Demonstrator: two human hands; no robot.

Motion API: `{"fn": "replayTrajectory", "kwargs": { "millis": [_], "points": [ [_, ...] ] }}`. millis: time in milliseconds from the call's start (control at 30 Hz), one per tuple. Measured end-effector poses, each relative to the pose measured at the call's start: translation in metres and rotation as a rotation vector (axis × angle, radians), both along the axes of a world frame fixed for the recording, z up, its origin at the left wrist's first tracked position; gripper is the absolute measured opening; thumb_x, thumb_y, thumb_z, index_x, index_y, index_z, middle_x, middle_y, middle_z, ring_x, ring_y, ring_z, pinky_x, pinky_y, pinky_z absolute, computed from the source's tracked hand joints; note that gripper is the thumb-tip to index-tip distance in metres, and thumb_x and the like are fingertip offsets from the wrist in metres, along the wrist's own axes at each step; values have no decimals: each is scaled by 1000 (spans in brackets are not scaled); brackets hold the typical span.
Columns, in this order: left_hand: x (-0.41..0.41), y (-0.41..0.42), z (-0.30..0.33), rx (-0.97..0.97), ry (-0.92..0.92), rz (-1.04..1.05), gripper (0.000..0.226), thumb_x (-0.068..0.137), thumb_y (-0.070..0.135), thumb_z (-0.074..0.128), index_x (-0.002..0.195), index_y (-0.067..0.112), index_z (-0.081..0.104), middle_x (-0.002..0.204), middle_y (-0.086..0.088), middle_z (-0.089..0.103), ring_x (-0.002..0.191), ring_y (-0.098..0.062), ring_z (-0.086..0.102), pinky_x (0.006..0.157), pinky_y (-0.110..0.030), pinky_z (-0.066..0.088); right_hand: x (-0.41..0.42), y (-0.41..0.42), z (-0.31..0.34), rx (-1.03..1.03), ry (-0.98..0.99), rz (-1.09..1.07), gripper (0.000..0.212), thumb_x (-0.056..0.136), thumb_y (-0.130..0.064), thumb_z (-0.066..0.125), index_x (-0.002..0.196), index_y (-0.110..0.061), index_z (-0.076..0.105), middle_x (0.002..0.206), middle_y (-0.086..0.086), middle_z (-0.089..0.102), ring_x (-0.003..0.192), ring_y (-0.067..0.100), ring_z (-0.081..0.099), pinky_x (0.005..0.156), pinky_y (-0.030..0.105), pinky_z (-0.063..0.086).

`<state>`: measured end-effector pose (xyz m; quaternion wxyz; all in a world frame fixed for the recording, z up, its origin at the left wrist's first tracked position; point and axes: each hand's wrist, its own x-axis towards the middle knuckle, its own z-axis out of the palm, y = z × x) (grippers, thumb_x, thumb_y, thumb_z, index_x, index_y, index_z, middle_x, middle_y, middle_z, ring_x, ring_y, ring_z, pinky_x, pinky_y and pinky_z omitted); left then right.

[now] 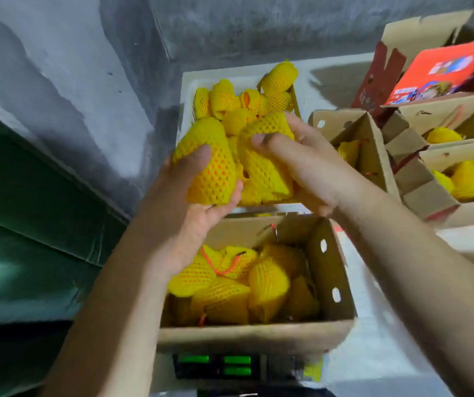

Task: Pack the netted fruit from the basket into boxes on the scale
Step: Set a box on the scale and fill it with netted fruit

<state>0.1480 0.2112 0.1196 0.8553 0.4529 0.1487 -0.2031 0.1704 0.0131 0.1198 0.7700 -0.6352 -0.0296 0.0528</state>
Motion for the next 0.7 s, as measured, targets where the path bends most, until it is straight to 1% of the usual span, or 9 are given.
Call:
{"fn": "replayTrajectory", "kwargs": {
  "millis": [100, 167, 200, 267, 367, 400, 533, 600, 700],
  "points": [
    [-50, 49, 2, -136, 93, 119, 75, 61, 30, 88, 132, 21, 63, 134, -11, 70, 118, -34, 68, 72, -41, 64, -64, 19, 13, -202, -151, -95, 13, 87, -25, 72, 97, -33, 70, 90, -7, 73, 87, 13, 70, 76, 29, 57],
    [-76, 73, -1, -70, 120, 136, 96, 56, 36, 88, 145, 26, 54, 149, -10, 57, 126, -39, 63, 68, -37, 63, -94, 35, 9, -284, -192, -141, 13, 90, -18, 73, 91, -31, 70, 79, -15, 70, 75, 3, 66, 69, 21, 52],
    [-87, 84, -5, -50, 105, 137, 94, 60, 39, 87, 147, 28, 53, 148, -10, 57, 122, -39, 67, 67, -36, 63, -104, 43, 4, -363, -203, -167, 13, 92, -15, 74, 91, -27, 69, 79, -15, 69, 73, 2, 65, 69, 22, 51],
    [-104, 101, -9, -40, 76, 138, 79, 72, 42, 82, 146, 27, 56, 142, -10, 64, 113, -35, 73, 71, -36, 63, -118, 59, -4, -593, -161, -128, 14, 93, -21, 77, 103, -19, 66, 92, -6, 73, 85, 10, 68, 77, 33, 53],
    [-125, 118, -7, -96, 29, 101, 64, 88, 41, 74, 145, 17, 58, 138, -14, 67, 108, -31, 75, 82, -41, 62, -136, 77, -6, -1015, -83, -56, 73, 89, -52, 73, 150, -22, 46, 144, 10, 56, 135, 26, 51, 112, 49, 43],
    [-131, 121, -5, -121, 23, 95, 58, 91, 37, 69, 144, 13, 58, 135, -17, 68, 103, -32, 77, 83, -43, 62, -144, 83, -1, -1031, -106, -119, 78, 90, -56, 70, 155, -24, 40, 150, 9, 50, 140, 26, 46, 116, 51, 39],
    [-160, 129, 0, -119, -148, -21, 51, 98, 20, 61, 147, 12, 52, 135, -17, 69, 114, -33, 73, 88, -43, 62, -186, 123, 21, -526, -91, -154, 61, 92, -61, 62, 145, -34, 50, 125, -6, 66, 113, 7, 66, 95, 36, 54],
    [-169, 125, -2, -20, -320, -104, 57, 97, 15, 64, 152, 23, 49, 141, -11, 66, 127, -29, 67, 97, -45, 59, -201, 143, 27, -419, -28, -67, 59, 89, -62, 61, 140, -32, 56, 121, -8, 72, 112, 6, 69, 98, 35, 55],
    [-179, 123, -8, 265, -532, -106, 70, 89, 21, 74, 150, 39, 48, 142, 2, 66, 129, -22, 65, 104, -50, 55, -218, 167, 30, -264, 39, -68, 42, 95, -44, 67, 133, -25, 61, 119, -3, 75, 114, 15, 71, 105, 45, 55]
  ]
}}
